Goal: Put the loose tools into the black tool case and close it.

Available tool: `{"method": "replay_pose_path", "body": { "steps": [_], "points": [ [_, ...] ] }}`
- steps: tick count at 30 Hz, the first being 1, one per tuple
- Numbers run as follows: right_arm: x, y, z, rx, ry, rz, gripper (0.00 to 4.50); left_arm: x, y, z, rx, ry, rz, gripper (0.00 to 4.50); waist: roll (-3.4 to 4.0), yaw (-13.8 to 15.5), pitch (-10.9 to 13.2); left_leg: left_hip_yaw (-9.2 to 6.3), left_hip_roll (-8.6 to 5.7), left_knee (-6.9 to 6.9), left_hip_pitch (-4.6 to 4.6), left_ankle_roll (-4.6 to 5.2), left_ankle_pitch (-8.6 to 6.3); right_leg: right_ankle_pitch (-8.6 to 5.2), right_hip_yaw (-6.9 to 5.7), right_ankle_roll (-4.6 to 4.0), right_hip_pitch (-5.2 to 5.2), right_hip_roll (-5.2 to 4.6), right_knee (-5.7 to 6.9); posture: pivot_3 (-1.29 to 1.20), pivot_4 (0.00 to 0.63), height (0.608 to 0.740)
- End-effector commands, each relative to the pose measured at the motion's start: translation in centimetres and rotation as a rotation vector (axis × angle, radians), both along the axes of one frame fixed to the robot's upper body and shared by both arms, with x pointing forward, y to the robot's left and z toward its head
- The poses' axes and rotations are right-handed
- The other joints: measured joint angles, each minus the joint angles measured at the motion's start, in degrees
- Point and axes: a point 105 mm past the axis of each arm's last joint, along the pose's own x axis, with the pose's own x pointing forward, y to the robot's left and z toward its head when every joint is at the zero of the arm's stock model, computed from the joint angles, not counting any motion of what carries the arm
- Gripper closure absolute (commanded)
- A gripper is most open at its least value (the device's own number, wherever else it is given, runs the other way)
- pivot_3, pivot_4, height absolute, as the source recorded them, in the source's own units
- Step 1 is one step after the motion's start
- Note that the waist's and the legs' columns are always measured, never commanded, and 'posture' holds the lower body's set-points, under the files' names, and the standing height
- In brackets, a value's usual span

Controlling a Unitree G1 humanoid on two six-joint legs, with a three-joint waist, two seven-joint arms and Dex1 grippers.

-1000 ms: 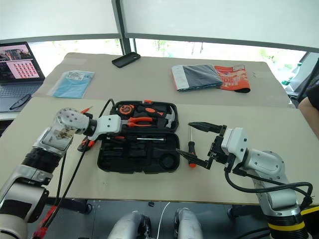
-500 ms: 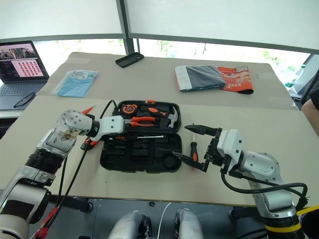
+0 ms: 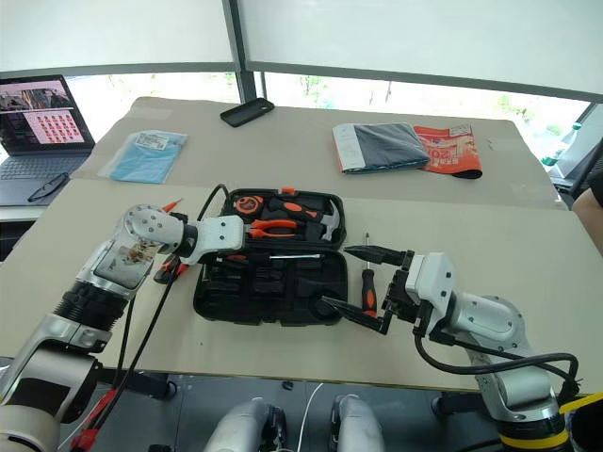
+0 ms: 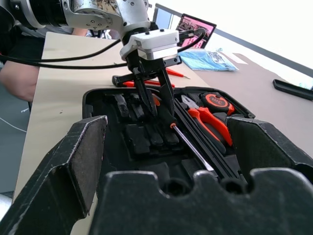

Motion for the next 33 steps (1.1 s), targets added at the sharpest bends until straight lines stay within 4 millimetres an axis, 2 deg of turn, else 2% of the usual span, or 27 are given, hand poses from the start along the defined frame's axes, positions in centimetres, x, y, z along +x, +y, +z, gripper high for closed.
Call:
{"method": "replay_pose_path", "body": {
  "steps": [1, 6, 8, 9, 11, 14, 15, 16, 19, 21, 24, 26, 30, 33],
  "points": [
    [-0.7, 0.4, 0.8, 0.029, -0.019, 0.026, 0.0, 0.5, 0.2, 0.2, 0.031, -0.029, 0.013, 3.66, 0.0, 0.0, 0.0, 0.0, 0.0, 0.0, 0.01, 0.0, 0.0, 0.0, 0.01, 0.0, 0.0, 0.0, 0.0, 0.0, 0.15, 0.74],
    [-0.9, 0.5, 0.6, 0.033, -0.011, 0.029, 0.0, 0.3, 0.2, -0.1, 0.039, -0.018, 0.006, 3.66, 0.01, -0.1, 0.0, 0.0, 0.01, -0.01, 0.04, 0.0, 0.0, 0.0, 0.02, 0.0, 0.01, 0.0, 0.03, 0.0, 0.15, 0.74],
    [-0.9, 0.5, 0.6, 0.034, -0.009, 0.031, 0.0, -0.1, 0.2, -0.4, 0.051, 0.001, -0.017, 2.68, 0.01, -0.1, 0.0, 0.0, 0.01, 0.0, 0.05, 0.0, 0.0, 0.0, 0.02, 0.01, 0.02, 0.0, 0.03, 0.0, 0.15, 0.74],
    [-0.9, 0.5, 0.6, 0.034, -0.008, 0.031, 0.0, -0.3, 0.2, -0.4, 0.051, 0.012, -0.025, 2.47, 0.02, 0.0, 0.0, 0.0, 0.01, 0.0, 0.05, 0.0, 0.0, 0.0, 0.02, 0.0, 0.02, 0.0, 0.03, 0.0, 0.15, 0.74],
    [-1.0, 0.5, 0.6, 0.034, -0.008, 0.032, 0.0, -0.8, 0.1, -0.5, 0.066, 0.019, -0.062, 1.71, 0.02, 0.0, 0.0, 0.0, 0.0, 0.0, 0.05, 0.0, 0.0, 0.0, 0.02, 0.0, 0.02, 0.0, 0.03, 0.0, 0.15, 0.74],
    [-0.9, 0.5, 0.5, 0.036, -0.006, 0.032, 0.0, -0.2, 0.1, 0.0, 0.028, -0.022, -0.031, 0.56, 0.03, 0.1, 0.0, 0.0, 0.0, 0.0, 0.06, 0.0, 0.0, 0.0, 0.03, 0.0, 0.02, -0.01, 0.03, 0.0, 0.15, 0.74],
    [-0.9, 0.5, 0.5, 0.037, -0.006, 0.032, 0.0, 0.0, 0.0, 0.2, 0.015, -0.038, -0.023, 0.31, 0.05, 0.2, 0.0, -0.01, 0.0, 0.0, 0.06, 0.0, 0.0, 0.0, 0.02, 0.0, 0.03, -0.01, 0.03, 0.0, 0.15, 0.74],
    [-1.0, 0.6, 0.4, 0.038, -0.004, 0.032, 0.0, 0.2, -0.4, 1.0, -0.047, -0.055, -0.02, 0.13, 0.07, 0.3, 0.0, -0.01, 0.0, 0.0, 0.09, 0.0, 0.0, 0.0, 0.02, 0.0, 0.06, -0.02, 0.03, 0.0, 0.15, 0.74],
    [-1.0, 0.6, 0.3, 0.04, -0.001, 0.031, 0.0, 0.0, -1.2, 3.0, -0.23, -0.044, -0.018, 0.13, 0.06, 0.4, 0.0, -0.02, 0.0, 0.02, 0.04, 0.06, -0.03, 0.01, 0.02, 0.01, 0.03, -0.02, 0.02, 0.0, 0.15, 0.74],
    [-1.1, 0.5, 0.3, 0.04, 0.0, 0.028, 0.0, -0.2, -1.1, 3.4, -0.285, -0.023, -0.014, 0.13, 0.06, 0.4, 0.0, -0.03, 0.0, 0.04, -0.05, 0.06, -0.03, 0.01, 0.0, 0.01, -0.02, -0.02, 0.0, 0.0, 0.15, 0.74],
    [-1.1, 0.5, 0.2, 0.044, 0.002, 0.021, 0.0, -0.1, -0.5, 3.6, -0.43, 0.031, 0.061, 0.82, 0.06, 0.2, 0.0, -0.01, 0.0, 0.06, -0.06, 0.06, -0.03, 0.01, 0.02, 0.02, -0.02, 0.0, -0.01, 0.0, 0.15, 0.74],
    [-1.1, 0.5, 0.1, 0.049, 0.004, 0.018, 0.0, 0.2, -0.4, 3.5, -0.509, 0.055, 0.12, 1.55, 0.06, -0.1, 0.0, -0.01, 0.0, 0.06, -0.04, 0.06, -0.03, 0.0, 0.02, 0.03, -0.01, 0.01, 0.0, 0.0, 0.15, 0.74],
    [-1.1, 0.6, 0.1, 0.051, 0.003, 0.017, 0.0, 0.4, -1.0, 2.2, -0.552, 0.092, 0.168, 3.1, 0.06, -0.4, 0.0, -0.01, 0.0, 0.08, -0.01, 0.03, -0.01, 0.01, 0.02, 0.06, 0.02, 0.01, 0.03, 0.0, 0.15, 0.74],
    [-1.0, 0.6, 0.2, 0.05, 0.003, 0.015, 0.0, 0.5, -1.4, 0.7, -0.507, 0.078, 0.176, 4.17, 0.06, -0.5, 0.0, -0.01, 0.0, 0.09, 0.0, 0.02, -0.01, 0.02, 0.01, 0.07, 0.04, 0.01, 0.04, 0.0, 0.15, 0.74]
  ]
}}
